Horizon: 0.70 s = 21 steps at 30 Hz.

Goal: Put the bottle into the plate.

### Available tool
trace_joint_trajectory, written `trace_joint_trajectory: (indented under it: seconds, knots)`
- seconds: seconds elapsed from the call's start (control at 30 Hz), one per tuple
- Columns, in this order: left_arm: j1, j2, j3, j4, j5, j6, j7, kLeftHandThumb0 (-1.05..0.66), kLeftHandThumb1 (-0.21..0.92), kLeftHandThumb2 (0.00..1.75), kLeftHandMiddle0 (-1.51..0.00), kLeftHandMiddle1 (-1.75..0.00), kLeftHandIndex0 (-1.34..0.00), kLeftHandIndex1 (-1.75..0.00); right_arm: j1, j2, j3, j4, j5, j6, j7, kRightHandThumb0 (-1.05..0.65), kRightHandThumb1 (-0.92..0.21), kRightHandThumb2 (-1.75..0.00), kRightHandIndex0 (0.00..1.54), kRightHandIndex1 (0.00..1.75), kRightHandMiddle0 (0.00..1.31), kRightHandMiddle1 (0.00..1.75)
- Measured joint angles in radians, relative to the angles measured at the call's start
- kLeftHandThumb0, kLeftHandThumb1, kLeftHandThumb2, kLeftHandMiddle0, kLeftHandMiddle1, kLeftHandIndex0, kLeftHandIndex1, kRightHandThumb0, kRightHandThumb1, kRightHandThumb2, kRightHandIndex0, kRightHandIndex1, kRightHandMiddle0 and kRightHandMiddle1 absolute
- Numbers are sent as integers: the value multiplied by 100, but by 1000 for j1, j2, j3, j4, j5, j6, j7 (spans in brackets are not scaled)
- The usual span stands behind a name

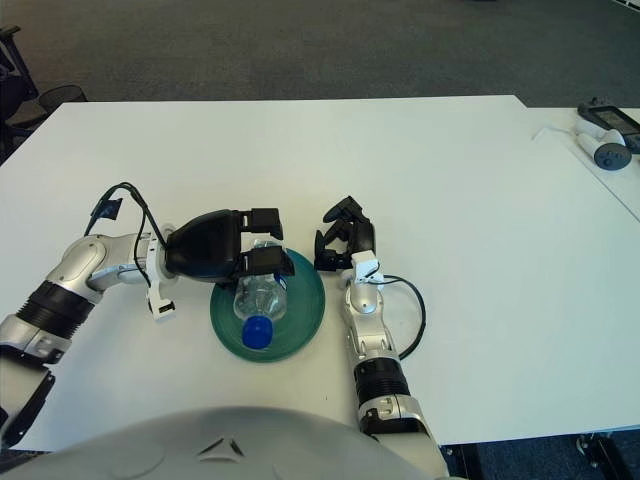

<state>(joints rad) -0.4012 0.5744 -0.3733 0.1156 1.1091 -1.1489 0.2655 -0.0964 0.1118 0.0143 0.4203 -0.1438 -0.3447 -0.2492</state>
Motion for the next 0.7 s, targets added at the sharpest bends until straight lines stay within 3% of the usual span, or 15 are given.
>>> trace_joint_trajectory:
  seconds: [0.2, 0.7]
  knots:
    - [-19, 27, -7, -22, 61, 20, 25, -105, 92, 60, 0, -1, 0, -3, -2, 0, 9, -4, -29, 13, -37, 0, -2, -165, 81, 175, 62, 175]
    - [-38, 63, -41, -73, 128, 75, 84, -103, 92, 42, 0, 0, 0, 0, 3, 1, 20, -29, -33, 51, -54, 0, -2, -166, 80, 175, 63, 175]
